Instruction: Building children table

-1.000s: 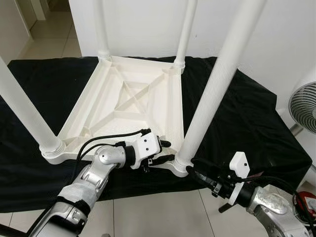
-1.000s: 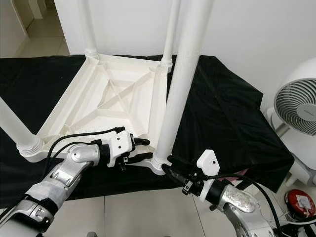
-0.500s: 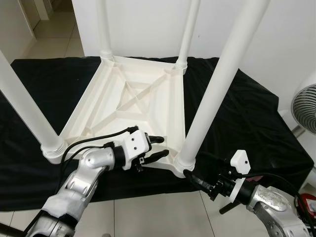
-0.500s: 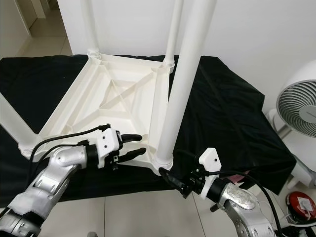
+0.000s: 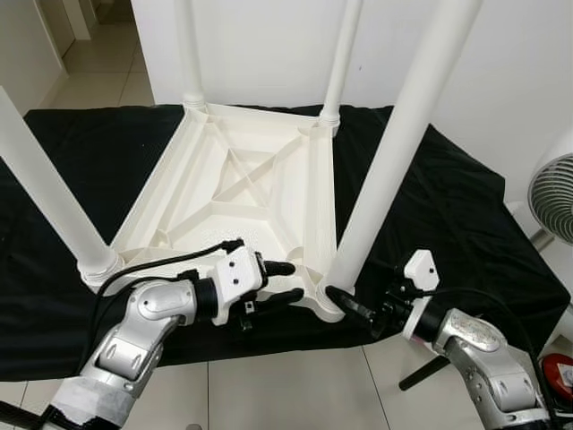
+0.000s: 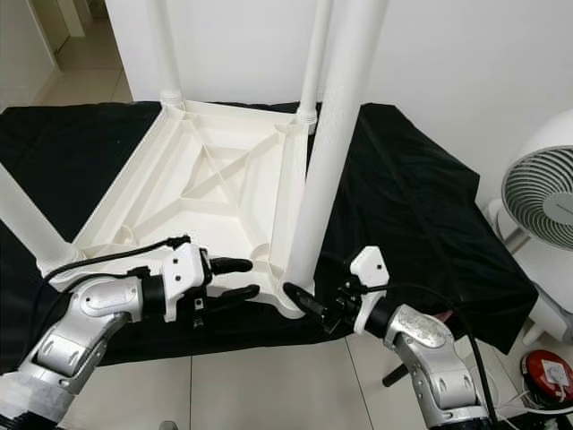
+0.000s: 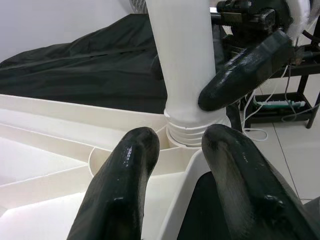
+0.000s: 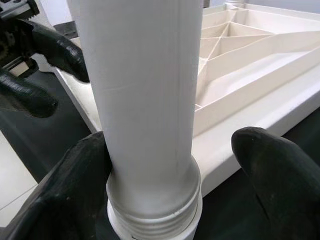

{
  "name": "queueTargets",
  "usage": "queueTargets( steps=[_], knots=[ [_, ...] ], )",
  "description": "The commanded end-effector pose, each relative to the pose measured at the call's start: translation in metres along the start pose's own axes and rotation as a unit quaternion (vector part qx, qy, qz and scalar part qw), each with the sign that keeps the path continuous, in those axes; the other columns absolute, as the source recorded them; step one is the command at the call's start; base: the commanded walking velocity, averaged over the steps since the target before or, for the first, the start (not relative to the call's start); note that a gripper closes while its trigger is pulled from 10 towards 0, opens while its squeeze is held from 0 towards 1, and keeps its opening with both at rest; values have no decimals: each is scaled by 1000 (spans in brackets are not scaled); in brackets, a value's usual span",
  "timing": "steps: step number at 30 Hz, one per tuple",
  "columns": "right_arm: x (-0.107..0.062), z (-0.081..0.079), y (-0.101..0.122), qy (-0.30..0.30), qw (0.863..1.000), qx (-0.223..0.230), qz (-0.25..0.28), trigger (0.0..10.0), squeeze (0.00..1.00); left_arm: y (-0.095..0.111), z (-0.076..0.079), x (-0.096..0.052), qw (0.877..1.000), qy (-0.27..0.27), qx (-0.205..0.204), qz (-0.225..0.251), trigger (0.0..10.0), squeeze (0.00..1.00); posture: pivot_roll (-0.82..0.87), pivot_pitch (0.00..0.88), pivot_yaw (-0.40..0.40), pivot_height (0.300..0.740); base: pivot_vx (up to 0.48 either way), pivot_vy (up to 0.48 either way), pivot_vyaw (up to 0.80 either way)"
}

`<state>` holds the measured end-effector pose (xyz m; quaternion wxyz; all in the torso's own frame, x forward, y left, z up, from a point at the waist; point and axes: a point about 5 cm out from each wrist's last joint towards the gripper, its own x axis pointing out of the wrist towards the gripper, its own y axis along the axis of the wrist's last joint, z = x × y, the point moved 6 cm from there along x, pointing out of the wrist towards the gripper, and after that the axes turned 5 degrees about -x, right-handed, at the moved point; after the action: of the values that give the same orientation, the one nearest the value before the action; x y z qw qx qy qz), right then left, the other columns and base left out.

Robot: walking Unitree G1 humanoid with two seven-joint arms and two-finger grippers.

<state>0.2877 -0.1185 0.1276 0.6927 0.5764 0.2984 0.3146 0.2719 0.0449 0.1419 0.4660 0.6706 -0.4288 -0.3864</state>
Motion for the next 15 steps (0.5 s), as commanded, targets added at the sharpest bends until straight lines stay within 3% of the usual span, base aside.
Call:
queueTargets(
  steps=[1, 9, 15],
  knots=[
    [4, 0, -2, 15, 1000, -5, -5, 10000, 0, -1, 5, 1, 1000, -7, -5, -6, 10000, 0, -41, 0, -45, 740, 0, 0, 0],
    [12, 4, -4, 38, 999, -21, -12, 10000, 0, 0, 12, -2, 1000, -19, -10, -18, 10000, 0, -34, 0, -48, 740, 0, 0, 0],
    [31, 19, -8, 21, 999, -23, -5, 10000, 0, 2, 13, 0, 1000, -20, -12, -21, 10000, 0, -30, 0, -51, 740, 0, 0, 0]
  ],
)
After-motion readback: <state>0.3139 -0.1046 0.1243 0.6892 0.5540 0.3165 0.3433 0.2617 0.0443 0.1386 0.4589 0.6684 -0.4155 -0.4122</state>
